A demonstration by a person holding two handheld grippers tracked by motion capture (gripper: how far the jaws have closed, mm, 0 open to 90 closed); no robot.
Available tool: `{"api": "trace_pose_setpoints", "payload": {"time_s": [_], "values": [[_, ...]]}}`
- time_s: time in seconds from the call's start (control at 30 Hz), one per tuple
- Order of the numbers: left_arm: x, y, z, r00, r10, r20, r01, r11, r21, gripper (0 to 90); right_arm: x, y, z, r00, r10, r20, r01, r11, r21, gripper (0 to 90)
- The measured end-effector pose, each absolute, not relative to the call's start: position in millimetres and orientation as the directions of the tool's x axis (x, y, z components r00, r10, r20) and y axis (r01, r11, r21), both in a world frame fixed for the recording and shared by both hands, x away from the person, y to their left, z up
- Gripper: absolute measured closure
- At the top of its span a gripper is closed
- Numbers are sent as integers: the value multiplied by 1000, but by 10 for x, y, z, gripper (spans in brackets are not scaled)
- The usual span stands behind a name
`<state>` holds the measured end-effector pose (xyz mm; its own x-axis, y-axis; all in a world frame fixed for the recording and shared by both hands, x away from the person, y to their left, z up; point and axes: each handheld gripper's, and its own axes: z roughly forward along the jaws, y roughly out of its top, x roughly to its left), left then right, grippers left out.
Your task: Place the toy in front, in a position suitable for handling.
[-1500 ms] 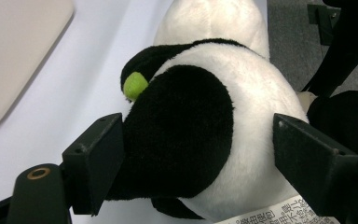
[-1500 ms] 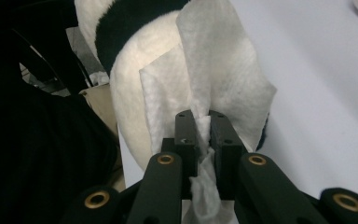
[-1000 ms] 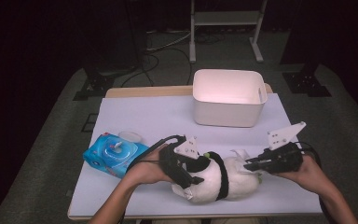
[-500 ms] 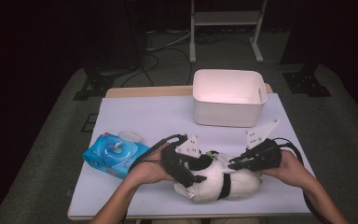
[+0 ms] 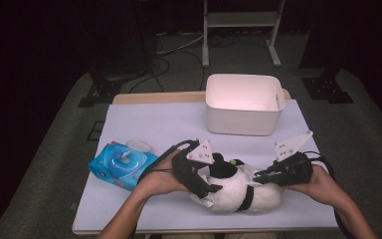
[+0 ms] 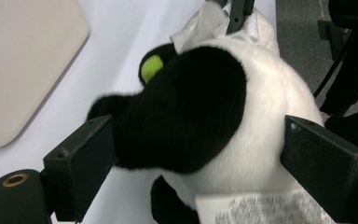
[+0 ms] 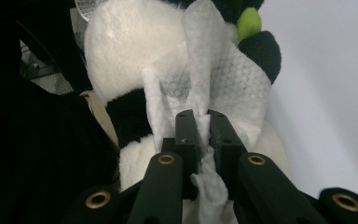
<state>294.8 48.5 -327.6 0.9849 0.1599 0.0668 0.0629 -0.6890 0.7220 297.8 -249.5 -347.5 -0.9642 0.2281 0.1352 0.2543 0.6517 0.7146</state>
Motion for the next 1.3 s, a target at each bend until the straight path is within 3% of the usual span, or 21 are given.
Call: {"api": "trace_pose_setpoints", "payload": {"time_s": [0.7,1.0,1.3], "values": [[2956,389,-3400,991,121,52,46,-688,725,138,3058,-2260,-3384,-972,192,132,228,650,725,826],[2950,442,-3422,990,119,70,34,-700,713,144,3054,-2380,-3353,-969,219,111,234,691,684,826],[2965,508,-3453,991,121,55,43,-684,728,142,3000,-2695,-3408,-950,278,142,295,648,702,826]]}}
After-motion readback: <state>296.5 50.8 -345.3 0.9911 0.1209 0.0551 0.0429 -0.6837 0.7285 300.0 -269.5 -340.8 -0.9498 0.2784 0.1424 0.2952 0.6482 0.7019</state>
